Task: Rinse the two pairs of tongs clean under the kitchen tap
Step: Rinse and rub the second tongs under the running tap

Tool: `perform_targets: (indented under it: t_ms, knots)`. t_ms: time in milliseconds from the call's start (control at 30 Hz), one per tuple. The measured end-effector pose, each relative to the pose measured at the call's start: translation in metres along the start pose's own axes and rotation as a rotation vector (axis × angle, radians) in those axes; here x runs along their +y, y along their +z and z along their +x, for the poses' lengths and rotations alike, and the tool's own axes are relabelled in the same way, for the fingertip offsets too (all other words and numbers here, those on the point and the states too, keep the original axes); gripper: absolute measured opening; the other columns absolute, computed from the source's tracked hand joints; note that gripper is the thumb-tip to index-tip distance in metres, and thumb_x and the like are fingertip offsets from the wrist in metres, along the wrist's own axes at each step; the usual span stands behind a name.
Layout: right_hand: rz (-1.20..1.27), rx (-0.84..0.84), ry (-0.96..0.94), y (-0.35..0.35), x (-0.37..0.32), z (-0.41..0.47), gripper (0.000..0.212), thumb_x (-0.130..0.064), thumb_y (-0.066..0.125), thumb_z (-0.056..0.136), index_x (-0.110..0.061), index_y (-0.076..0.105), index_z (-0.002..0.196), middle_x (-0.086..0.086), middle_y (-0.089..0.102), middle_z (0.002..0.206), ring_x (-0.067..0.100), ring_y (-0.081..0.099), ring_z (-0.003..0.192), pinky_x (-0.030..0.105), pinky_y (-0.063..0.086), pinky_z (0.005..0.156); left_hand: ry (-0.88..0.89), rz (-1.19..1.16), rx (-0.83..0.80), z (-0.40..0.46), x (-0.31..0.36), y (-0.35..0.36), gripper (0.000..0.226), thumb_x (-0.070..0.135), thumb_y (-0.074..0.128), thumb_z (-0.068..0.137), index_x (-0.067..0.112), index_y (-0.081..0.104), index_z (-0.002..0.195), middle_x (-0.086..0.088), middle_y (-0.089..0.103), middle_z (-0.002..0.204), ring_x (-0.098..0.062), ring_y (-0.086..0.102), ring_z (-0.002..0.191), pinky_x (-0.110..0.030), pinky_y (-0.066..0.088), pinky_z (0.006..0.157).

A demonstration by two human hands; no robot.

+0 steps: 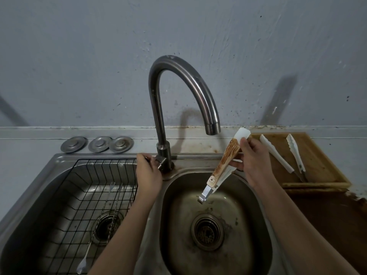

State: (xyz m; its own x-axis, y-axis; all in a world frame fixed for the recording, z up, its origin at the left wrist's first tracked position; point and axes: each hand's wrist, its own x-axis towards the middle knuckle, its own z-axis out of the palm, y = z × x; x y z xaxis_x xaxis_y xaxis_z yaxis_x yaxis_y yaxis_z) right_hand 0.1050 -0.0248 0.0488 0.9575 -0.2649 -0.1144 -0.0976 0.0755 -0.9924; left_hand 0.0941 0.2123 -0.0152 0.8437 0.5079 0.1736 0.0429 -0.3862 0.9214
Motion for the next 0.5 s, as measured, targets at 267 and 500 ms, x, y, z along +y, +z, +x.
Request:
perform_targets:
  t_ms: [267,500]
  knots:
    - [0.008,0.009,-0.002,-0.0020,-0.0011,0.0002,0.021,-0.024,0.043,0.097,-0.009,0.057,0.102,0.009,0.068,0.093,0.021,0.069,0.084,0.040,0.059,0.068,-0.013,-0.027,0.026,-0.0020,-0.0044,0.0017,0.005,0.009,0.039,0.096,0.012,0.041,0.094,-0.015,0.060,0.098,-0.025,0.058,0.089,-0.034,0.044,0.074]
    - [-0.019,0.009,-0.033,-0.0048,-0.0026,0.0003,0.016,-0.025,0.045,0.096,-0.015,0.058,0.091,0.007,0.068,0.088,0.020,0.069,0.081,0.041,0.059,0.068,-0.027,-0.035,0.047,-0.0008,-0.0068,0.0047,0.004,0.009,0.039,0.096,0.011,0.042,0.095,-0.016,0.059,0.099,-0.025,0.058,0.089,-0.037,0.046,0.078]
